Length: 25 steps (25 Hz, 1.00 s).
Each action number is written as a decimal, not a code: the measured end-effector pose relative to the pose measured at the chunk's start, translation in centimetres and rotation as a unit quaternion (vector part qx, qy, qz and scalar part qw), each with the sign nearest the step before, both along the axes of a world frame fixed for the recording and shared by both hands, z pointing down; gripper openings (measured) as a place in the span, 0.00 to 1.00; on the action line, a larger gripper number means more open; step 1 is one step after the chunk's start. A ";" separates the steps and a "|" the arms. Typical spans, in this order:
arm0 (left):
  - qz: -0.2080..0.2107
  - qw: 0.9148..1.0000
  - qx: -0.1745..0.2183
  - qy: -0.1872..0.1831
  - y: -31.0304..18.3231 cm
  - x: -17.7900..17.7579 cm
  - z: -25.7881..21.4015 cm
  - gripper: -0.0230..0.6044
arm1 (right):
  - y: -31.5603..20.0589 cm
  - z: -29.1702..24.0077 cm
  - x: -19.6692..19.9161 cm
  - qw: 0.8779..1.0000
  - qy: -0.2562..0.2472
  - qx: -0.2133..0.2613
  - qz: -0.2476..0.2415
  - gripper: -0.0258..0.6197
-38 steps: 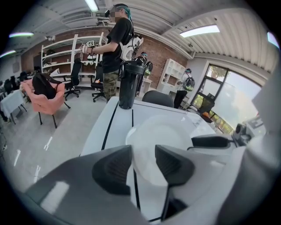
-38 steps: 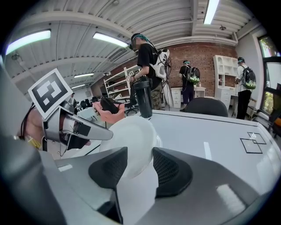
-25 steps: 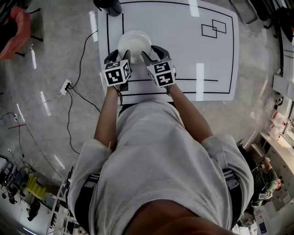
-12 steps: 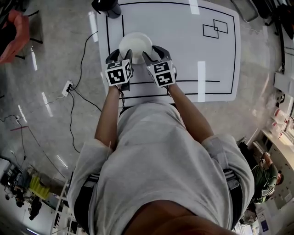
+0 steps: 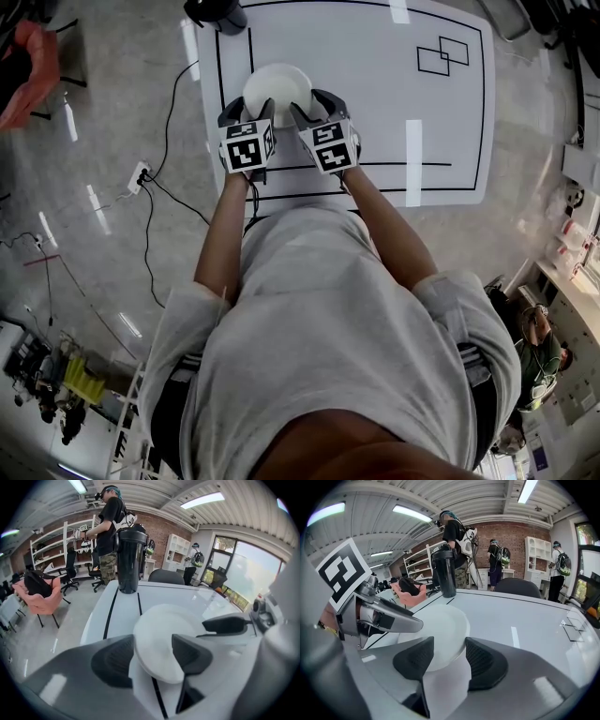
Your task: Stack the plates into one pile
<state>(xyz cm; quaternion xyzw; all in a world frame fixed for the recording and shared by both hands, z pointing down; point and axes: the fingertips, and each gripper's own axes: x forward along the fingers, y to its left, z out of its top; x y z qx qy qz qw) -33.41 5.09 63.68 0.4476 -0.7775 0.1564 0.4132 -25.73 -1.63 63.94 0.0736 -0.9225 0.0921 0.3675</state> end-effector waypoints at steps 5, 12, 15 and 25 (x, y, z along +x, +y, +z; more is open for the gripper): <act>-0.001 1.000 -0.005 0.006 0.1 -0.1 0.6 0.44 | -0.1 0.4 -0.1 1.000 0.003 -0.003 -0.001 0.38; -0.007 1.000 0.011 -0.025 0.2 -1.0 -1.0 0.45 | -1.0 -0.6 -0.1 1.000 -0.011 0.010 0.013 0.39; -0.001 0.999 0.021 -0.038 0.7 -0.9 -2.3 0.44 | -1.6 -1.8 0.1 0.999 -0.029 0.019 0.021 0.36; -0.016 0.996 0.059 -0.067 2.3 1.2 -6.2 0.04 | -1.6 -8.0 1.2 0.989 -0.119 0.068 0.046 0.04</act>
